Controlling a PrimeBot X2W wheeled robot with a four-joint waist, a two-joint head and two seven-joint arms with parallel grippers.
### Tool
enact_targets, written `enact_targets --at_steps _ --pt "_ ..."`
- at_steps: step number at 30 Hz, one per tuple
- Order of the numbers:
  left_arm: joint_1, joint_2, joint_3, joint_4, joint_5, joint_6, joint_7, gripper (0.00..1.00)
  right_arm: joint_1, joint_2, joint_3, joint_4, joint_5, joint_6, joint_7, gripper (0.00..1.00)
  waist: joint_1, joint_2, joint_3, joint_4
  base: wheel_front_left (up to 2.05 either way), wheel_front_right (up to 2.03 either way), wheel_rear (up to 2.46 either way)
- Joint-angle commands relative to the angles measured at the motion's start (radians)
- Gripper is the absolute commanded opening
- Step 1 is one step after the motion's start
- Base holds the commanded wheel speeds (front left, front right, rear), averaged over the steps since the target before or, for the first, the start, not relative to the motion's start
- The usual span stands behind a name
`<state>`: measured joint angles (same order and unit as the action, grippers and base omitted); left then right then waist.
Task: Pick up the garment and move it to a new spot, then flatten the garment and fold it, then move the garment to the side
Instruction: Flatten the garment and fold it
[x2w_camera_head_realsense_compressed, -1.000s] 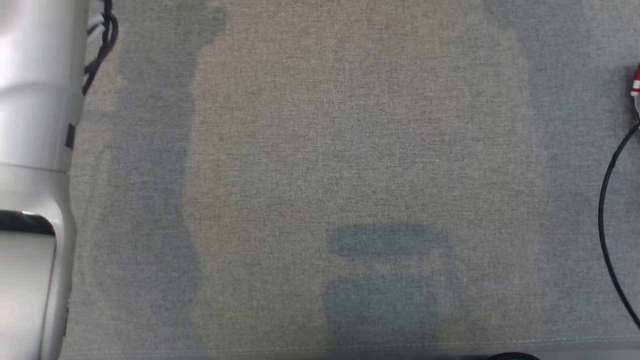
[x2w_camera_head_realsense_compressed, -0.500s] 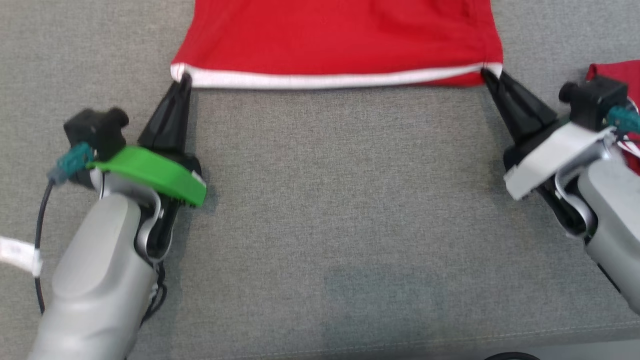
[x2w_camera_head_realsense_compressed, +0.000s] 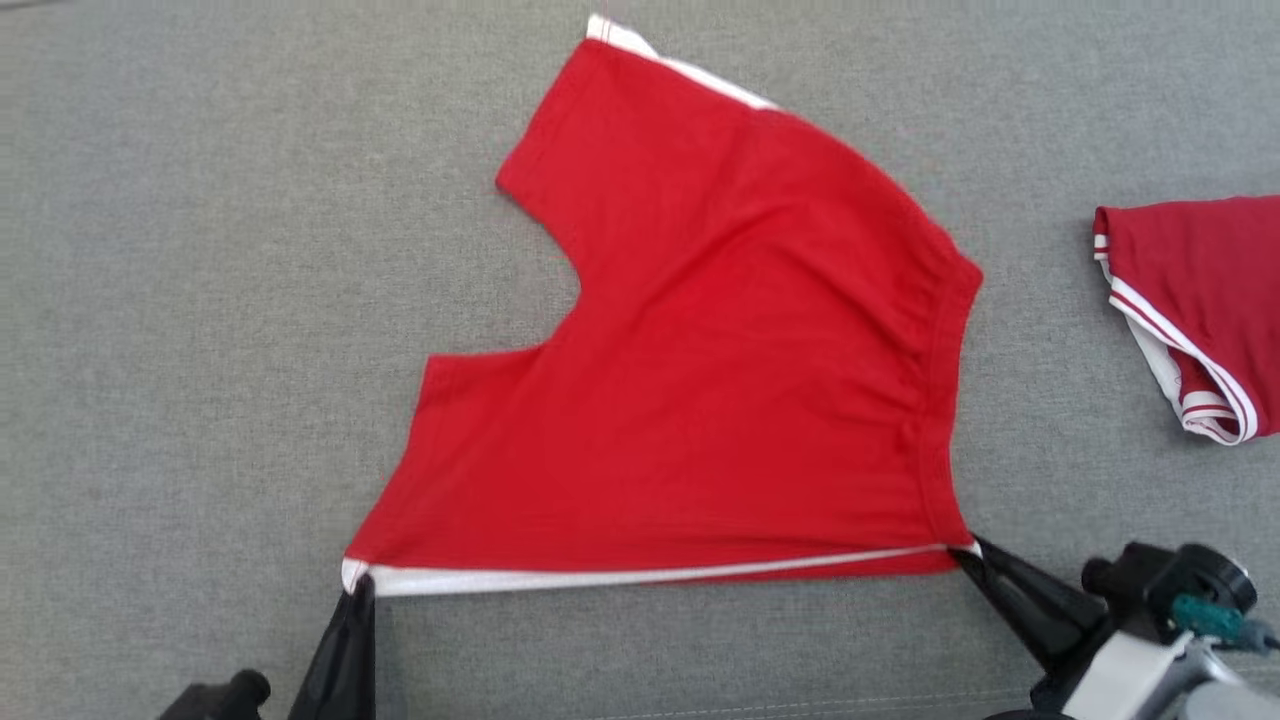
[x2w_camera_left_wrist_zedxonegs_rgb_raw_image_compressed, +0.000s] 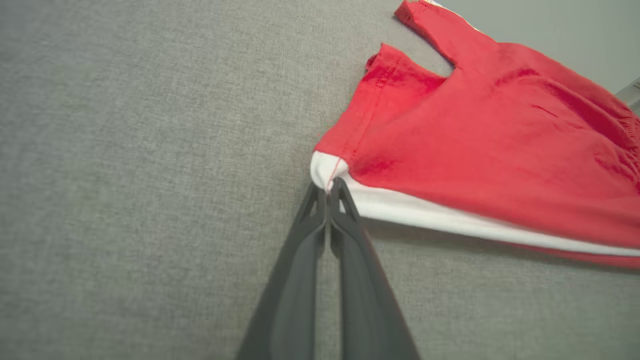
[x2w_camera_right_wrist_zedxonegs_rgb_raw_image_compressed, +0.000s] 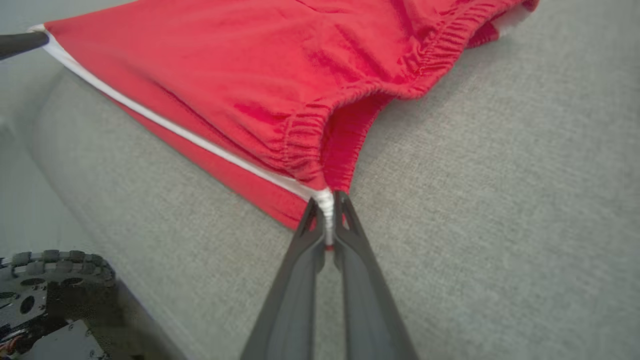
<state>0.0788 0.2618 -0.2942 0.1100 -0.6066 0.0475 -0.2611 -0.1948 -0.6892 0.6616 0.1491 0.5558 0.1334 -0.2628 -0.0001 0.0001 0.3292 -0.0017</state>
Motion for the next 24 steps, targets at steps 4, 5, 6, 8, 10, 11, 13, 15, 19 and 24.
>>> enact_targets --at_steps 4,5,6,8,10,11,13,15,19,24 --pt "0.154 0.026 0.023 -0.181 -0.023 0.071 0.045 0.00 0.186 -0.015 -0.107 -0.116 0.025 -0.005 -0.002 0.00 0.0001 -0.0001 -0.002 -0.003 0.00 0.00 0.00" --pt "0.156 0.037 0.024 -0.218 -0.025 0.076 0.065 0.00 0.197 -0.009 -0.123 -0.137 0.029 -0.005 -0.002 0.00 0.0001 -0.0001 0.005 -0.011 0.00 0.00 0.00" --pt "0.150 0.047 0.025 -0.255 -0.027 0.079 0.088 0.00 0.204 -0.002 -0.131 -0.158 0.038 -0.005 -0.002 0.00 0.0001 -0.0001 0.013 -0.022 0.00 0.00 0.00" --pt "0.111 0.073 0.025 -0.328 -0.027 0.084 0.147 0.00 0.191 0.009 -0.121 -0.188 0.070 -0.004 0.003 0.00 0.0001 -0.0001 0.026 -0.045 0.00 0.00 0.00" --pt "0.082 0.088 0.022 -0.366 -0.026 0.085 0.187 0.00 0.171 0.016 -0.113 -0.204 0.094 -0.004 0.010 0.00 0.0001 -0.0001 0.032 -0.055 0.00 0.00 0.00" --pt "0.048 0.108 0.020 -0.397 -0.021 0.086 0.228 0.00 0.148 0.021 -0.103 -0.216 0.114 -0.004 0.017 0.00 0.0001 -0.0001 0.038 -0.064 0.00 0.00 0.00" --pt "-0.031 0.151 0.019 -0.437 -0.012 0.084 0.321 0.00 0.096 0.036 -0.071 -0.237 0.173 -0.004 0.036 0.00 0.0001 -0.0001 0.048 -0.084 0.00 0.00 0.00" --pt "-0.133 0.187 0.016 -0.460 -0.013 0.079 0.421 0.00 0.037 0.047 -0.044 -0.253 0.238 -0.004 0.059 0.00 0.0001 -0.0001 0.059 -0.106 0.00 0.00 0.00" --pt "-0.357 0.237 -0.015 -0.442 -0.032 0.058 0.630 0.00 -0.097 0.081 -0.003 -0.263 0.391 -0.003 0.097 0.00 0.0001 -0.0001 0.081 -0.152 0.00 0.00 0.00" --pt "-0.628 0.251 -0.047 -0.352 -0.062 0.038 0.849 0.00 -0.245 0.106 0.037 -0.226 0.556 -0.003 0.157 0.00 0.0001 -0.0001 0.111 -0.202 0.00 0.00 0.00"
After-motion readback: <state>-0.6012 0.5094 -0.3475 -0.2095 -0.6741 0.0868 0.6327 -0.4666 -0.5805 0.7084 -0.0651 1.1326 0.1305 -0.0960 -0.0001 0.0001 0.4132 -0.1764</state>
